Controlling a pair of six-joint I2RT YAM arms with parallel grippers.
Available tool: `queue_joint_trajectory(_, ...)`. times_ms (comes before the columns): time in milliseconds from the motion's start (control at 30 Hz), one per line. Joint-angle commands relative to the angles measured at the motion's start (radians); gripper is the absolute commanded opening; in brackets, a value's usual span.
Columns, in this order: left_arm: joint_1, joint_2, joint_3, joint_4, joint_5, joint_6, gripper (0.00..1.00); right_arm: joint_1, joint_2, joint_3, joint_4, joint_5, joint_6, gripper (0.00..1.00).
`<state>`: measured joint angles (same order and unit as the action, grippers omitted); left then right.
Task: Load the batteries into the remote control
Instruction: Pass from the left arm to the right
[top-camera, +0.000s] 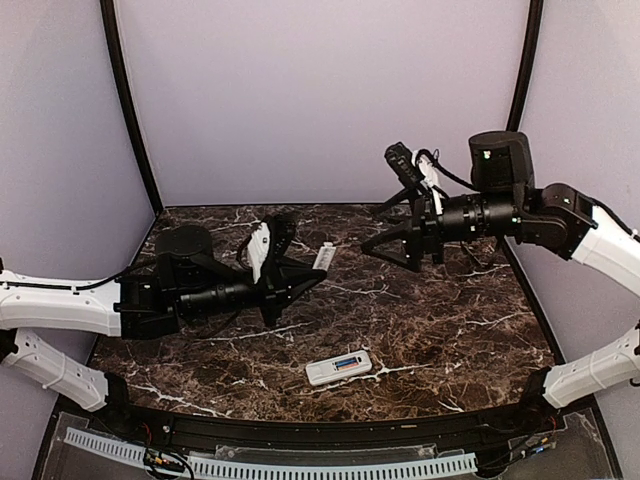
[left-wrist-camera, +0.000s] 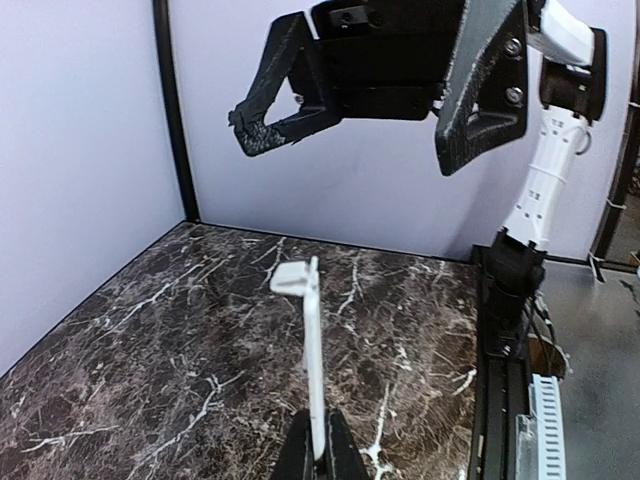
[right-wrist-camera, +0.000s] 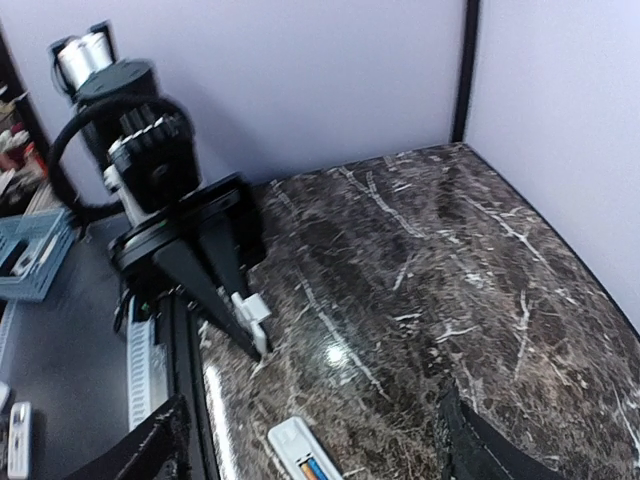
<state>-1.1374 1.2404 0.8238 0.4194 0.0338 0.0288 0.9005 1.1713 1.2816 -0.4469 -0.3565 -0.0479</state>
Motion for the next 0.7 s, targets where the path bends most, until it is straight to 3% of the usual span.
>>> queue_joint_trajectory(0, -0.001, -0.063, 0.012, -0.208, 0.172, 0.067, 0.00, 0.005, 0.116, 0.139, -0.325, -0.289, -0.146, 0.74)
queue_joint_trajectory(300, -0.001, -0.084, 0.040, -0.314, 0.205, 0.075, 0.00, 0.099, 0.251, 0.269, -0.342, -0.246, -0.154, 0.67)
queue_joint_trajectory(667, -0.001, -0.070, 0.043, -0.305, 0.192, 0.083, 0.00, 0.135, 0.317, 0.263, -0.300, -0.253, -0.128, 0.46)
